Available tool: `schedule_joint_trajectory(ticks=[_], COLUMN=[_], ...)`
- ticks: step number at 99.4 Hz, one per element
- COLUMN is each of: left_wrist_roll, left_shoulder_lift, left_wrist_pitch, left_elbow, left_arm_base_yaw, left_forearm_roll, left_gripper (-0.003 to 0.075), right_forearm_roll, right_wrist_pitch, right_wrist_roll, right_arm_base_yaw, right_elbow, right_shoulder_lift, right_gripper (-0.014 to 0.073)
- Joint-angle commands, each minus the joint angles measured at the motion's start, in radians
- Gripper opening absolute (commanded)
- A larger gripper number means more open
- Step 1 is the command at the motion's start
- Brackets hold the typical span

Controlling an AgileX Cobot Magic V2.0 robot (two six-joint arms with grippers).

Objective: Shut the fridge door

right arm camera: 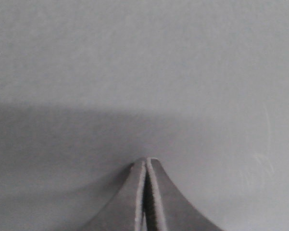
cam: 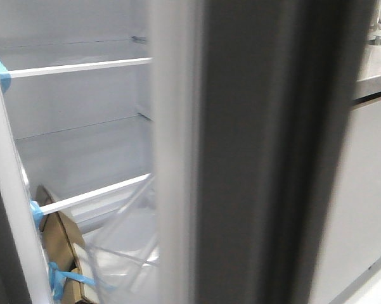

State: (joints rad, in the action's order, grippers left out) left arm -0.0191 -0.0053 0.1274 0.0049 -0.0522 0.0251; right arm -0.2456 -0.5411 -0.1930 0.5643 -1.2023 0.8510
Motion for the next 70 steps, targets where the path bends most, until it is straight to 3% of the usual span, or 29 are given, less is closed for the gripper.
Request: schedule_joint_trajectory(ticks=[1, 23, 45, 70], left_wrist_roll=[-0.004, -0.004, -0.004, -0.004], left_shoulder_lift=[-0.01, -0.01, -0.01, -0.01], left_wrist_pitch=[0.073, 0.073, 0.073, 0.073], left_elbow=[0.035, 0.035, 0.035, 0.035], left_arm_base_yaw=[0.004, 0.004, 0.004, 0.004], left_forearm_roll=[0.005, 0.005, 0.005, 0.005], left_gripper=[-0.002, -0.002, -0.002, -0.002], right_forearm_roll=[-0.023, -0.023, -0.023, -0.003], right_wrist_pitch=[0.133, 0.274, 0.431, 0.462], right_wrist_roll=[-0.025, -0.043, -0.057, -0.057], right_arm_base_yaw=[0.035, 0.135, 0.137, 0.132], right_elbow=[-0.031, -0.031, -0.038, -0.173], right_shoulder_lift=[0.05, 0.208, 0.38, 0.574], right_gripper=[-0.0044, -0.0044, -0.0044, -0.0044])
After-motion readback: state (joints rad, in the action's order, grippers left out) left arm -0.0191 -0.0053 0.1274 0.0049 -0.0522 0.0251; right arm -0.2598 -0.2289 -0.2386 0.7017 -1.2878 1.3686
